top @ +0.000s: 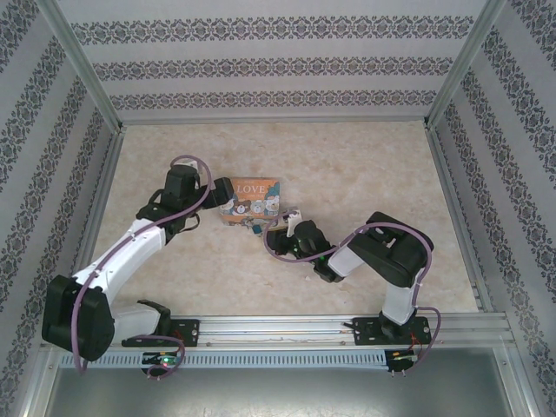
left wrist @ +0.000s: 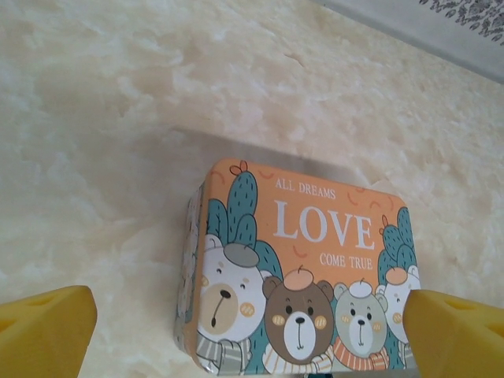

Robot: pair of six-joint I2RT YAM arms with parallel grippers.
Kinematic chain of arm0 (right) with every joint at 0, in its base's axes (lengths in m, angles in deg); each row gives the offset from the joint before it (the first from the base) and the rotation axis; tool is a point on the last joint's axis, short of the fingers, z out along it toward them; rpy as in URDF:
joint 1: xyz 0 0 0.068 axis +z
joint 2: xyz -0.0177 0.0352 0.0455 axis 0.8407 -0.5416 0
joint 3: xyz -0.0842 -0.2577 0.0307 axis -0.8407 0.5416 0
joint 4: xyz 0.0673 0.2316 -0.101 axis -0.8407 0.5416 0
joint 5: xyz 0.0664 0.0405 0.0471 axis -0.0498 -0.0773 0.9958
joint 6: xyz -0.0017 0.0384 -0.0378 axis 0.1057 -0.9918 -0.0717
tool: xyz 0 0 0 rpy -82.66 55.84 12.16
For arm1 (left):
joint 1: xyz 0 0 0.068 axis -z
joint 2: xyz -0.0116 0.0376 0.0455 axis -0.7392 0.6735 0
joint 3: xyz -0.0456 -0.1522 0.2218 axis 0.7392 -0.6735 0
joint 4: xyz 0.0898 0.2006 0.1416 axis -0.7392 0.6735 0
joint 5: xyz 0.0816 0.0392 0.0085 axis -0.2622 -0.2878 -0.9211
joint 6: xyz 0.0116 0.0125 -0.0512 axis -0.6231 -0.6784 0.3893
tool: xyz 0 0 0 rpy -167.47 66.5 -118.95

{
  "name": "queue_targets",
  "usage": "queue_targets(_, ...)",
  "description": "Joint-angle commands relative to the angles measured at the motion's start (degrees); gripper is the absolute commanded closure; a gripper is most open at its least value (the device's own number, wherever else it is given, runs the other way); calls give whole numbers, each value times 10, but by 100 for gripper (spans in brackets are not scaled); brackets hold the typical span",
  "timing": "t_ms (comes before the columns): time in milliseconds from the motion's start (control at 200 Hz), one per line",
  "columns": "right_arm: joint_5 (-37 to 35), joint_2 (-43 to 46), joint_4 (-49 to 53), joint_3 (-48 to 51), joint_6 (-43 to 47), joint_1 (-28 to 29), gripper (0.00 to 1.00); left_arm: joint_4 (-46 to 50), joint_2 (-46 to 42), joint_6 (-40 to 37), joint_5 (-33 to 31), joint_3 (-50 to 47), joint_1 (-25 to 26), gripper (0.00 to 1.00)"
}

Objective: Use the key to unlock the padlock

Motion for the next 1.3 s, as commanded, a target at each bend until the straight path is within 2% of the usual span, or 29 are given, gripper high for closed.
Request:
queue_targets(0,-7,32,10,13,9,-8,72,32,15,-12,52,23,-25,0)
queue_targets(220,19,89,41,18,-1,-24,54,23,54,-11,141,35,-62,0)
queue_targets(410,78,84,27,2,-43,-36,24,8,111,-12,179,43,-89,3)
queue_targets(500,104,70,22,-13,-55,-37,17,-1,146,-10,209,53,-96,9)
queue_targets(849,125,49,55,-61,-31,-51,13,-39,232,21,287,46,-95,26)
queue_targets(1029,147,34,90,-98,7,-76,12,-67,222,51,298,-5,-92,35)
queue_targets(1294,198,-5,125,-165,40,-116,11,-86,182,80,292,-75,-73,36)
